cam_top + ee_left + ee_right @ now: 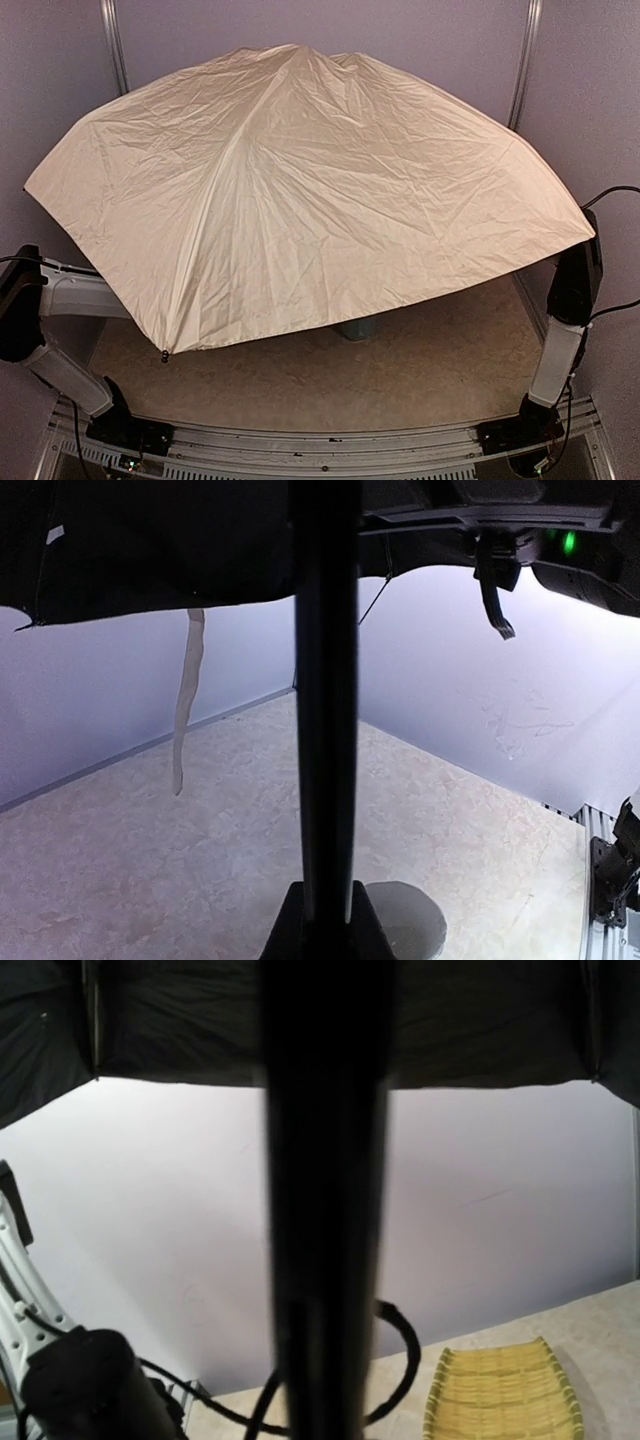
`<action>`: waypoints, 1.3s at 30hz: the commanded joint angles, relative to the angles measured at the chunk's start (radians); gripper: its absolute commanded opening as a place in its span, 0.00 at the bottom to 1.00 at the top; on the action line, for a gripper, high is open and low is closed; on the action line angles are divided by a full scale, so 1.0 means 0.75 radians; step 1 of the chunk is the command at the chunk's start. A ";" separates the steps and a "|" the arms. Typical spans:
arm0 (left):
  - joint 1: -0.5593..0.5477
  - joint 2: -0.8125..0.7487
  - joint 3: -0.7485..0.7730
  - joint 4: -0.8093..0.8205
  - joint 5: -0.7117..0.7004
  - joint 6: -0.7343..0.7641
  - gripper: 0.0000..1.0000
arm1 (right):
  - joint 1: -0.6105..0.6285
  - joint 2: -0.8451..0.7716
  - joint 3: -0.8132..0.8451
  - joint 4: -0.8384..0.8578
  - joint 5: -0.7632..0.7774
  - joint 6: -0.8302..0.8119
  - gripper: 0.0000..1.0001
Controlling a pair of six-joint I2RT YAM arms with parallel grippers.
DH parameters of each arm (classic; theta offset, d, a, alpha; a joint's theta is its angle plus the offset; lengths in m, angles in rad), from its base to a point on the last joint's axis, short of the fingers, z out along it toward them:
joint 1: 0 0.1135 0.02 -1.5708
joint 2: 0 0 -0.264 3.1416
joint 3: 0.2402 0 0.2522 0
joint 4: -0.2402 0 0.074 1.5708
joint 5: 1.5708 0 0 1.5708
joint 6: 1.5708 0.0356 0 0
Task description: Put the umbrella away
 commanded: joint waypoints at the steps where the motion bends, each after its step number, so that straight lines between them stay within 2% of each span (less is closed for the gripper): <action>1: -0.017 -0.036 0.041 0.093 -0.072 -0.161 0.00 | -0.012 -0.033 0.041 0.046 0.096 0.026 0.11; 4: -0.059 -0.060 0.048 0.071 -0.187 -0.232 0.00 | -0.039 -0.039 0.040 0.056 0.333 0.043 0.25; 7: -0.125 -0.056 0.067 0.060 -0.291 -0.211 0.00 | -0.043 -0.039 0.017 0.111 0.521 0.054 0.30; 15: -0.182 0.016 0.110 0.048 -0.438 -0.170 0.00 | -0.043 -0.006 -0.015 0.273 0.705 0.096 0.39; 21: -0.190 0.040 0.125 0.046 -0.462 -0.167 0.00 | -0.040 0.008 -0.008 0.384 0.816 0.096 0.43; 30: -0.196 0.063 0.155 0.036 -0.472 -0.151 0.00 | -0.017 0.066 0.071 0.384 0.772 0.093 0.57; 36: -0.196 0.069 0.161 0.030 -0.468 -0.135 0.00 | -0.012 0.055 0.058 0.401 0.725 0.074 0.60; 39: -0.196 0.077 0.161 0.033 -0.464 -0.140 0.00 | -0.008 0.071 0.091 0.395 0.691 0.070 0.69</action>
